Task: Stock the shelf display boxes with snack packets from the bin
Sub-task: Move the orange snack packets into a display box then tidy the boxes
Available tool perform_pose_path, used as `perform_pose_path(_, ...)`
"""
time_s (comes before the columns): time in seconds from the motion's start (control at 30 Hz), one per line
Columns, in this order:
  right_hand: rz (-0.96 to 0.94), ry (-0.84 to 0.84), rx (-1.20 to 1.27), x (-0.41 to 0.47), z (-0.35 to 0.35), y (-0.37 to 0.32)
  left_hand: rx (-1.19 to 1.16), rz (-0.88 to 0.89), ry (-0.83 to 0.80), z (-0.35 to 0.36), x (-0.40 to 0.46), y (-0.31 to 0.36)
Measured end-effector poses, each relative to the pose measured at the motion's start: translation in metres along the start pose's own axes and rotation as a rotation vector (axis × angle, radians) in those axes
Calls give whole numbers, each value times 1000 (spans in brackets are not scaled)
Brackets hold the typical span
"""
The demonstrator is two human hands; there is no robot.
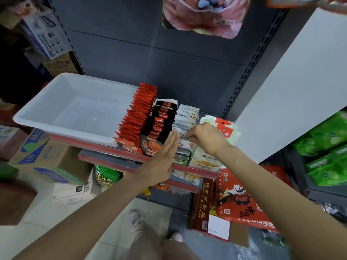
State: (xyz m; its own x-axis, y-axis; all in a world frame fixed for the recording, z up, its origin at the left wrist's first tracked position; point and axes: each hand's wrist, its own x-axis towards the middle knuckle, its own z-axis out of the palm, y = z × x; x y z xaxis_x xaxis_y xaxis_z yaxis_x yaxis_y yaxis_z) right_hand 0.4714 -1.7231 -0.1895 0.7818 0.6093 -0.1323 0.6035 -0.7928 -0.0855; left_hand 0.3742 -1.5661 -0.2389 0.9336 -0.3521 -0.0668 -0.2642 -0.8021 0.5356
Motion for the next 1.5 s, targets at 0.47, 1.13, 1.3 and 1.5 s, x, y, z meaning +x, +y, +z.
perform_pose_path(0.47,120,212,81,-12,4,12,527,-70,-29,-13,44,13)
perform_pose_path(1.13,120,68,66,73,-11,38,401,-63,-105,-25,78,-5)
perform_pose_path(1.3,126,150,71,80,-6,38,376,-77,-54,-23,76,-5)
perform_pose_path(1.5,28,167,62,79,-3,41,386,-59,-29,-22,68,-10)
